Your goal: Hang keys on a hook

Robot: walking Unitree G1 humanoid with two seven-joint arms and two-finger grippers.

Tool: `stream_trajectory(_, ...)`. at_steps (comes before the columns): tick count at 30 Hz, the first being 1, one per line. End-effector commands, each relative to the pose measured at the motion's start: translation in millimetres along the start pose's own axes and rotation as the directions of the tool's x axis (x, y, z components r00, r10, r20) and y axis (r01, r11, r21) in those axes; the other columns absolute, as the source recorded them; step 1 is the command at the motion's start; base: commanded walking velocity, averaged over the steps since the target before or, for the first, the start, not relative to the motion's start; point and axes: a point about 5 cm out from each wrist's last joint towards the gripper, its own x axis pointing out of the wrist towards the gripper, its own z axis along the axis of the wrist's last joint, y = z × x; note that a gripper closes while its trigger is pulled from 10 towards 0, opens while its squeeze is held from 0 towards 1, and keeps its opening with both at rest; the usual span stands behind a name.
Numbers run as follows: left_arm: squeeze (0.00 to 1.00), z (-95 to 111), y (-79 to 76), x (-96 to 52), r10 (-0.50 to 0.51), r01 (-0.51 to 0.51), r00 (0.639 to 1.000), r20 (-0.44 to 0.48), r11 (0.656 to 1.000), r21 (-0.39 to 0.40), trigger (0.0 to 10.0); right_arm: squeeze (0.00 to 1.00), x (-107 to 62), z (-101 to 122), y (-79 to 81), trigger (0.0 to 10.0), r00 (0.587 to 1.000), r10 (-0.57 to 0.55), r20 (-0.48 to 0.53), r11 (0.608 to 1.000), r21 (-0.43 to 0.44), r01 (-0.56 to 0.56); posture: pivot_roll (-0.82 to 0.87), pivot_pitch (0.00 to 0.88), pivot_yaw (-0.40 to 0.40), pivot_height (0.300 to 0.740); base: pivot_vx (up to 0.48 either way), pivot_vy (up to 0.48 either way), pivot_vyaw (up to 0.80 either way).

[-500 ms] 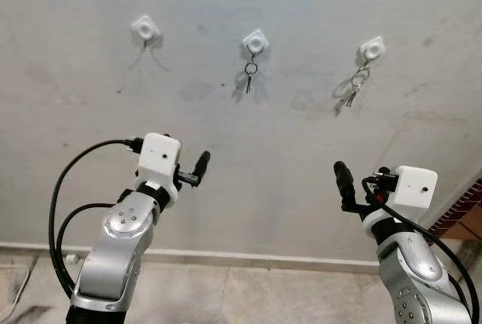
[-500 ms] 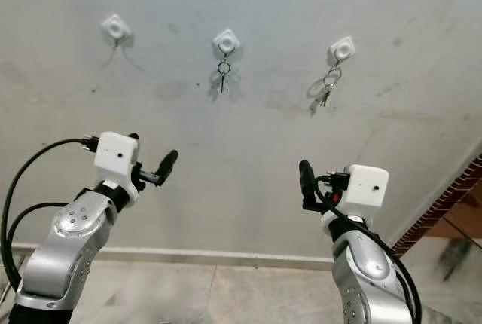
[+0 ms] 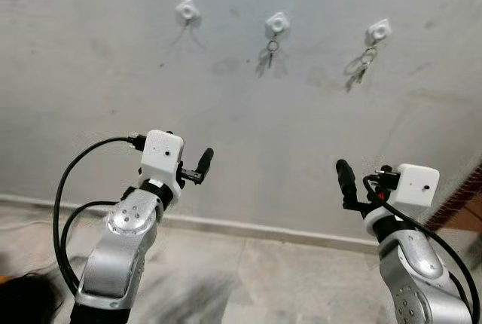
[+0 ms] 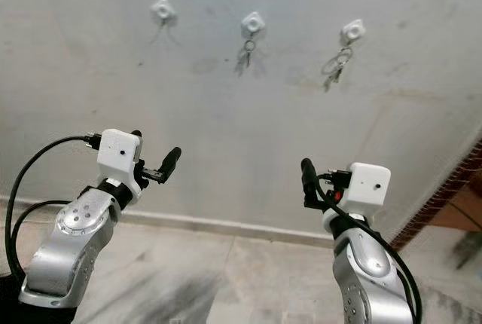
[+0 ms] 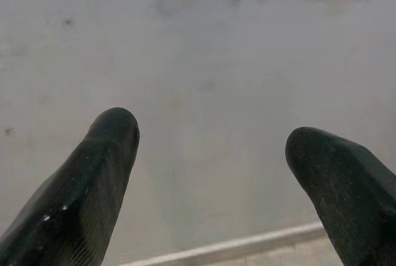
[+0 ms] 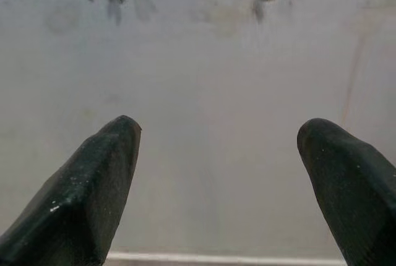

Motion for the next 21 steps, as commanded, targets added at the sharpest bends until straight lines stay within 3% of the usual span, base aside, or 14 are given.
stream_trajectory(1, 0.00, 5.3, -1.5, 1.6, -0.017, 0.017, 1.000, 0.016, 1.000, 0.007, 10.0, 0.00, -0.3, 2.7, -2.0, 10.0, 1.000, -0.008, 0.011, 1.000, -0.001, 0.008, 0.15, 0.000, -0.035, 0.740, -0.307, 0.000, 0.00)
stream_trajectory(21, 0.00, 7.0, -5.5, 5.8, -0.031, 0.031, 0.999, 0.024, 1.000, 0.001, 10.0, 0.00, 2.5, 4.6, -2.5, 10.0, 1.000, -0.012, 0.018, 1.000, 0.000, 0.012, 0.14, 0.000, -0.034, 0.740, -0.304, 0.000, 0.00)
